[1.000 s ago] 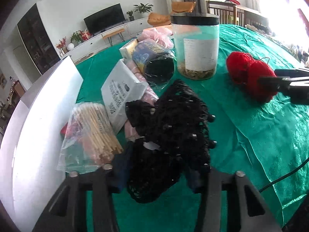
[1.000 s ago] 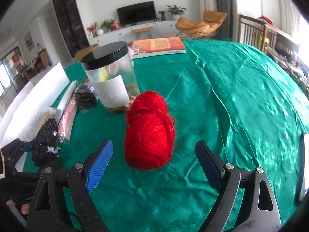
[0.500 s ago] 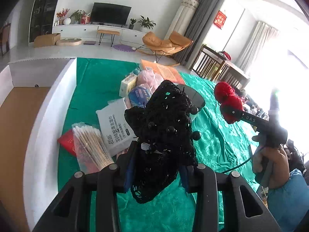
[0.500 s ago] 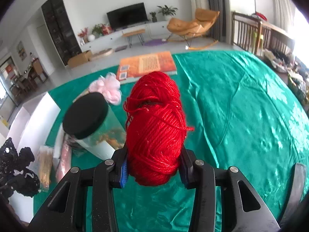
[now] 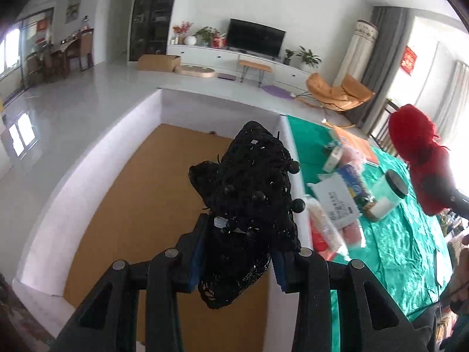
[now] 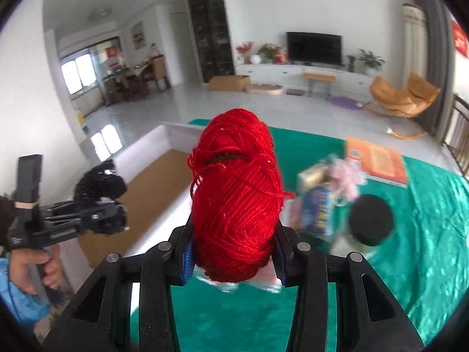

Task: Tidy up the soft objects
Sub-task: 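Carry the red yarn and black bundle into the white box and open both tools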

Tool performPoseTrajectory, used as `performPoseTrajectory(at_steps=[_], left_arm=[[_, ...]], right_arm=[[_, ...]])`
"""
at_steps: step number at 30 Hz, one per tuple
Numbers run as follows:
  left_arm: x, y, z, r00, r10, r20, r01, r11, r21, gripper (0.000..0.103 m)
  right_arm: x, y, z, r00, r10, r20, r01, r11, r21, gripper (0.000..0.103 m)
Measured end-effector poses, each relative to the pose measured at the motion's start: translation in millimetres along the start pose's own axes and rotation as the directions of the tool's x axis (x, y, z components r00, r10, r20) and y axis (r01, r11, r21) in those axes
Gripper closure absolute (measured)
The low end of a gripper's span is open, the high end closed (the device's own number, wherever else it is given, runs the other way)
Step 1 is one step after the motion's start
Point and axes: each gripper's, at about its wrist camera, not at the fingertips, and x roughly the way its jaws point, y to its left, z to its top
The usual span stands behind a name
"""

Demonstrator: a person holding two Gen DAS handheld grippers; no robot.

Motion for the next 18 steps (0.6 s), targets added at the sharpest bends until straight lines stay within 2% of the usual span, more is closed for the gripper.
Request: performPoseTrajectory(at_steps=[3,5,6,7,8,9,11,14,16,18], left_arm=[[-2.1,29.2,-11.7,0.998,0.064,-0.009,-0.064,0.997,-0.046,0.063],[-0.3,41.6,-19.0,0.994,0.104,-0.016,-0.105,0.991,-0.085,0.047],[0.1,45.3,-23.1,0.993,0.114,-0.016,-0.115,0.987,-0.109,0.02],[-1.0,48.4,-25.9,0.992,0.127,-0.006,-0.126,0.982,-0.138,0.0],[-4.7,50.0,-28.6,0.989,0.144,0.028,-0.137,0.976,-0.167,0.0],[-7.4,50.2,-30.3,0.987,0.15,0.054,-0.138,0.974,-0.178,0.0],[-7.6,42.8,-31.7,0.989,0.134,0.065,-0.122,0.979,-0.165,0.0],[-8.5,17.4,-29.1,0.995,0.06,0.082,-0.049,0.99,-0.129,0.0],[-4.5,-15.6,-24.2,0.996,-0.012,0.088,0.018,0.998,-0.067,0.0],[2.1,-60.4,-32.3,0.992,-0.106,0.065,0.104,0.994,0.026,0.0]], right_arm=[[23.1,54.4,7.7,0.985,0.166,-0.051,-0.168,0.985,-0.028,0.058],[41.4,82.7,8.0,0.962,0.259,-0.084,-0.261,0.965,-0.023,0.05],[50.3,93.8,6.8,0.946,0.307,-0.101,-0.31,0.951,-0.019,0.04],[59.0,98.2,5.2,0.929,0.349,-0.123,-0.352,0.936,-0.01,0.026],[65.8,100.8,2.5,0.919,0.369,-0.143,-0.372,0.928,0.002,0.025],[69.0,97.9,-0.5,0.918,0.369,-0.146,-0.371,0.929,0.011,0.025],[65.7,83.9,-10.4,0.928,0.35,-0.128,-0.352,0.936,0.01,0.025],[50.1,57.1,-35.5,0.969,0.229,-0.089,-0.231,0.973,-0.014,0.025],[43.8,25.7,-62.7,0.993,0.094,-0.078,-0.096,0.995,-0.02,0.025],[41.9,-10.9,-94.3,0.994,-0.037,-0.099,0.037,0.999,-0.003,0.025]])
